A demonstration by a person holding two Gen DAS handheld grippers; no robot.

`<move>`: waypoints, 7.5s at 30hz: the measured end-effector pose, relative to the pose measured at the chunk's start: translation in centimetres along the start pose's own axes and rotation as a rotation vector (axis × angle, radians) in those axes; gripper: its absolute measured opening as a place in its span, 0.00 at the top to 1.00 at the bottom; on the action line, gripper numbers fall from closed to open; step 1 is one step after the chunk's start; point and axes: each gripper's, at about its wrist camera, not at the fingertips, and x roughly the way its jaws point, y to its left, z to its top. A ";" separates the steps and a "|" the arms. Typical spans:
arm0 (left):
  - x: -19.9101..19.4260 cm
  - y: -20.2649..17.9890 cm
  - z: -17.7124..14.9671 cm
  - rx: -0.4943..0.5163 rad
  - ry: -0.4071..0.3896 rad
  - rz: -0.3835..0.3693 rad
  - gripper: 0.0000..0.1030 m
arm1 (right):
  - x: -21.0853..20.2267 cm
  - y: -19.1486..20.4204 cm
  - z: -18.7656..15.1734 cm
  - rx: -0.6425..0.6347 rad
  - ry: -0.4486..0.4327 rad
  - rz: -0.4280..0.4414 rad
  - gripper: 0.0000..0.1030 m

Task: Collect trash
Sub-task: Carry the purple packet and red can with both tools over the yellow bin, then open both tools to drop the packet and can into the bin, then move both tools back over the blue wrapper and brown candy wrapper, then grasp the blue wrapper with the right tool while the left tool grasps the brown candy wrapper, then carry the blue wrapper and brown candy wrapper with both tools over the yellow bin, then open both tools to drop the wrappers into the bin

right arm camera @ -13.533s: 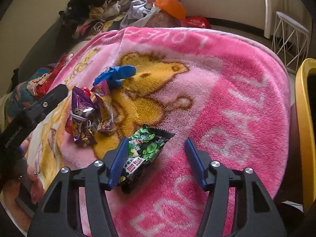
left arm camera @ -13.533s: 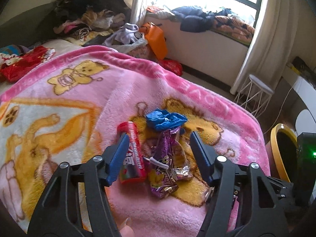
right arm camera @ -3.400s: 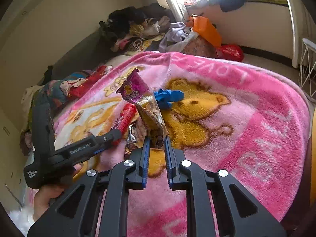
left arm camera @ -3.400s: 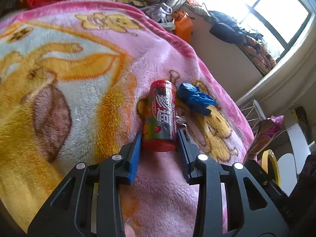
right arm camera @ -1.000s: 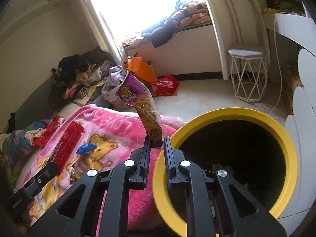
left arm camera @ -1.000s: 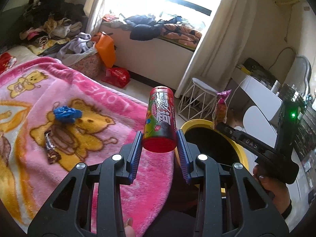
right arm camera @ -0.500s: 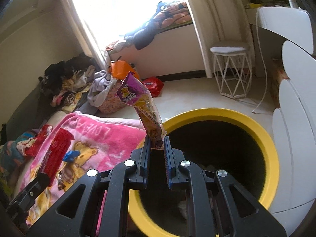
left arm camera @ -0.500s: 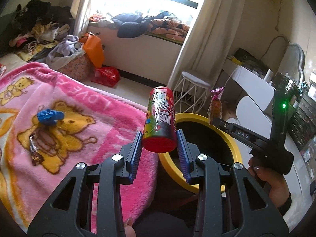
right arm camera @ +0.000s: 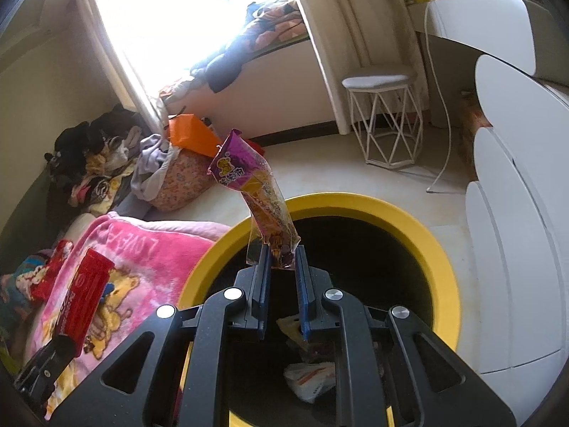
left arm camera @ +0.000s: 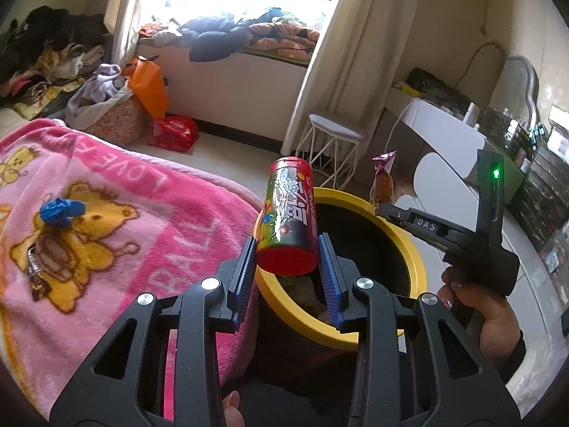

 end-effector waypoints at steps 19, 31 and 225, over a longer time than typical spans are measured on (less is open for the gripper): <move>5.7 -2.7 -0.5 0.043 0.093 -0.027 0.73 | 1.4 -3.7 0.0 0.065 0.080 -0.025 0.87; 7.6 -2.8 -0.2 0.030 0.118 -0.030 0.73 | 1.9 -3.9 0.3 0.080 0.095 -0.001 0.66; 8.2 -4.3 -1.1 0.095 0.138 -0.018 0.97 | -0.8 -2.5 -0.5 -0.090 0.111 0.035 0.85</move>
